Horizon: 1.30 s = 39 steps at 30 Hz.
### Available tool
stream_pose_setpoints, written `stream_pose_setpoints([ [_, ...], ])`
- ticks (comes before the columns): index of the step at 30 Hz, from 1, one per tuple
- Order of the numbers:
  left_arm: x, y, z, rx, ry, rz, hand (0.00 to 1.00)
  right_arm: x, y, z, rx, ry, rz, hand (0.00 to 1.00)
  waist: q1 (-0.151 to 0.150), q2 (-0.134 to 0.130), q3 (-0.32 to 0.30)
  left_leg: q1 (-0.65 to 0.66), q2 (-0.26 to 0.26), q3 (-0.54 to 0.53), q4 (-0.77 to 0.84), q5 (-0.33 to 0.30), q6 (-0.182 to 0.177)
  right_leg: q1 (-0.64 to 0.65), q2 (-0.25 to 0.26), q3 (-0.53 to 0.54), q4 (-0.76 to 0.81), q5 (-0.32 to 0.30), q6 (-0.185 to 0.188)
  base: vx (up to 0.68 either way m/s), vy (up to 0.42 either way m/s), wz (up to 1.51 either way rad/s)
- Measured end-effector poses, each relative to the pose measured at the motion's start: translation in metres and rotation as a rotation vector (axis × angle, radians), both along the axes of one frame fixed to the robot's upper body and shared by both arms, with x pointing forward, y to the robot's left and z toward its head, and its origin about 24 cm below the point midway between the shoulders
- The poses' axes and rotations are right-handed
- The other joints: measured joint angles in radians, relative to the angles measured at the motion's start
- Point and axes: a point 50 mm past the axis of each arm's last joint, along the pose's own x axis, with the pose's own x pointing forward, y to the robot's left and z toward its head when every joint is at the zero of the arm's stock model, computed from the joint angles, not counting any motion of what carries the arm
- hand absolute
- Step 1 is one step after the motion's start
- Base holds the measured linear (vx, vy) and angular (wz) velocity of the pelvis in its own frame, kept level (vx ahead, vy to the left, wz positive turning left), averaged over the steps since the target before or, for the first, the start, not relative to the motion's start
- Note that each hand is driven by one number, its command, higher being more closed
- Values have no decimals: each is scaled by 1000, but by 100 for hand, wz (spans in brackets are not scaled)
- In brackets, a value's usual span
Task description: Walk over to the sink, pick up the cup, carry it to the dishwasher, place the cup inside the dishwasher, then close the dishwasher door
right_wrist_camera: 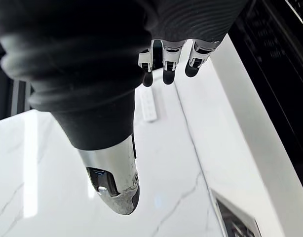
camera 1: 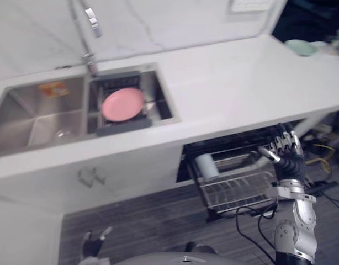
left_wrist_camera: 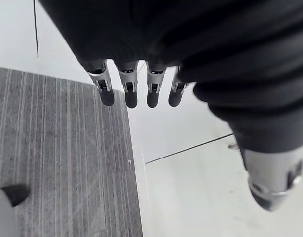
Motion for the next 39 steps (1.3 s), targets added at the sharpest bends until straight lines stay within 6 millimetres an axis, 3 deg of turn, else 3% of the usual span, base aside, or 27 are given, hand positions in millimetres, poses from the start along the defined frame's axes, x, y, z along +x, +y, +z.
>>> stream_pose_setpoints([
  [2, -3, -2, -1, 10, 8, -31, 0, 2, 6, -4, 67, -11, -5, 0, 2, -34, 5, -2, -22, -22, -18, 28, 12, 21, -15, -4, -28, 34, -5, -140, 174, 70],
  [5, -2, -2, 1, 19, -17, -52, 0, 5, 14, -6, 106, -12, 16, 0, 11, -53, -1, 3, -54, -38, -42, 48, 31, 38, -24, 20, -75, 74, 13, -145, 85, 16],
  [8, -1, -3, 1, 18, -24, -64, 0, 8, 30, -13, 112, 24, 73, 0, 23, -53, 4, 17, -81, -18, -74, 65, 44, 38, -37, 59, -104, 119, 20, -202, 74, -24],
  [10, 1, -6, 0, 22, -20, -95, 0, 3, 32, -20, 95, 66, 78, 0, 19, -41, 12, 21, -89, -17, -87, 65, 43, 36, -42, 70, -101, 125, 20, -200, 26, -5],
  [15, 1, -6, -1, 10, 3, -122, 0, -6, 32, -28, 83, 94, 66, 0, 4, -41, 22, 38, -83, -11, -96, 73, 40, 33, -34, 125, -86, 112, 20, -65, -23, -7],
  [19, 3, -3, -3, 0, 18, -138, 0, -4, 34, -25, 72, 75, 83, 0, 1, -46, 25, 67, -57, 18, -114, 88, 24, 59, 13, 147, -132, 129, 13, 3, -69, -23],
  [26, -5, 14, -5, 120, 88, 26, 0, 3, 38, -14, 20, 14, 185, 0, 7, -44, 29, 102, -21, 60, -107, 80, 9, 93, 73, 218, -186, 142, -2, 46, -61, -20],
  [29, -17, 28, -5, 220, 136, 172, 0, 3, 41, -8, -8, -16, 224, 0, 21, -37, 37, 45, 45, 69, 87, -43, -18, 101, 102, 264, -158, 76, -6, 62, -62, -13],
  [30, -19, 31, -4, 247, 141, 228, 0, 0, 44, 0, -26, -50, 240, 0, 22, -29, 44, -17, 84, 60, 240, -91, -13, 108, 118, 289, -160, 57, -16, 59, -41, 18],
  [31, -18, 34, -3, 263, 135, 267, 0, 0, 48, 5, -34, -72, 259, 0, 25, -32, 54, -81, 118, 48, 405, -98, -1, 116, 120, 289, -160, 53, -26, 99, -74, 23],
  [32, -18, 34, -1, 273, 125, 315, 0, 0, 53, 14, -58, -109, 290, 0, 28, -36, 82, -180, 157, 16, 619, -80, -20, 150, 120, 289, -169, 54, -42, 110, -29, 11],
  [33, -20, 30, -2, 272, 127, 342, 0, -1, 55, 20, -72, -134, 308, 0, 46, -38, 94, -223, 158, -10, 675, -98, -63, 174, 113, 287, -173, 45, -38, 107, -8, 2],
  [36, -18, 27, 1, 287, 110, 321, 0, 0, 54, 21, -81, -149, 315, 0, 70, -31, 97, -254, 90, 27, 524, -118, -34, 210, 73, 286, -169, 25, -13, 151, 112, 2],
  [37, -16, 26, 3, 298, 87, 305, 0, 0, 54, 22, -88, -153, 316, 0, 77, -28, 98, -255, 41, 36, 373, -71, -18, 221, 55, 286, -163, 13, 6, 200, 191, -6],
  [38, -15, 24, 5, 303, 74, 289, 0, 0, 54, 22, -97, -152, 320, 0, 89, -19, 102, -242, 6, 13, 255, 38, 18, 236, 47, 301, -162, -4, 24, 256, 236, -20],
  [39, -19, 23, 5, 302, 81, 284, 0, 0, 56, 21, -93, -149, 328, 0, 101, -23, 102, -218, -14, 10, 226, 54, 55, 244, 40, 322, -164, -18, 24, 300, 229, -14],
])
